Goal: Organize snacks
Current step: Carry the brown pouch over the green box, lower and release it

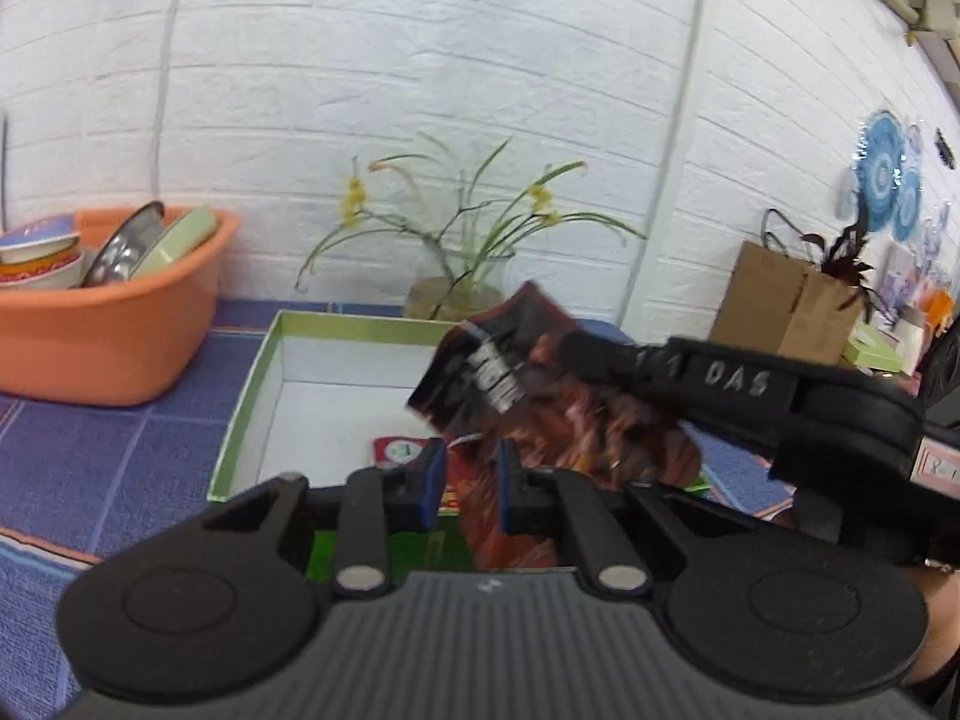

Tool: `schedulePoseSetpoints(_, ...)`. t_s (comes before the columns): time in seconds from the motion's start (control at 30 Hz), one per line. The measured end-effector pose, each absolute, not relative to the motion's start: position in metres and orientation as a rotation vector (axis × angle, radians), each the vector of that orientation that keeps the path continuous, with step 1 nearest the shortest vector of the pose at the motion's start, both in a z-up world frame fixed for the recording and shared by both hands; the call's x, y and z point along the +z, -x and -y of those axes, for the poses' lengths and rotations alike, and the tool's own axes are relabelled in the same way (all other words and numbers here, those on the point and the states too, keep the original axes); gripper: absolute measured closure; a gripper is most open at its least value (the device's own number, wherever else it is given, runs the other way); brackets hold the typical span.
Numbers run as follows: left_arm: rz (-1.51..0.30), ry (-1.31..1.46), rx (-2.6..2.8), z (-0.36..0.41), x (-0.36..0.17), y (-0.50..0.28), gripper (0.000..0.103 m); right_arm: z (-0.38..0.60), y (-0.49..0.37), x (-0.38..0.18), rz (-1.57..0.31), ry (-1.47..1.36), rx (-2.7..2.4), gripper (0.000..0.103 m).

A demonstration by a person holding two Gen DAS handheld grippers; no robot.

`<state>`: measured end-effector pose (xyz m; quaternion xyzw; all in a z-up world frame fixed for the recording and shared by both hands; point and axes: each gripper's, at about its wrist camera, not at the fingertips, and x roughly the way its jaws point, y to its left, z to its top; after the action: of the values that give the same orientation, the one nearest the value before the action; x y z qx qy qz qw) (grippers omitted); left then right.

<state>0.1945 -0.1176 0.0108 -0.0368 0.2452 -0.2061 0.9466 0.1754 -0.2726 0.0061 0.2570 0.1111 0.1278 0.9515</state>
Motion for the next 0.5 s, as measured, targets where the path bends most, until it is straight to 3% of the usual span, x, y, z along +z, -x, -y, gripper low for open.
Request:
schedulePoseSetpoints(0.13, -0.619, 0.103, -0.427, 0.118, -0.005, -0.226, 0.098, 0.277, -0.191, -0.008, -0.216, -0.645, 0.225, 0.097)
schedulePoseSetpoints(0.3, -0.655, 0.213, -0.443, 0.115, -0.013, -0.247, 0.075, 0.284, -0.204, -0.037, -0.323, -0.763, 0.172, 0.098)
schedulePoseSetpoints(0.37, -0.685, 0.285, -0.465, 0.113, -0.017, -0.260, 0.076, 0.282, -0.202, -0.035, -0.321, -0.731, 0.171, 0.096)
schedulePoseSetpoints(0.43, -0.709, 0.350, -0.491, 0.110, -0.020, -0.266, 0.089, 0.281, -0.202, -0.033, -0.350, -0.711, 0.150, 0.096)
schedulePoseSetpoints(0.5, -0.703, 0.329, -0.486, 0.113, -0.018, -0.264, 0.090, 0.279, -0.203, -0.032, -0.360, -0.680, 0.155, 0.095)
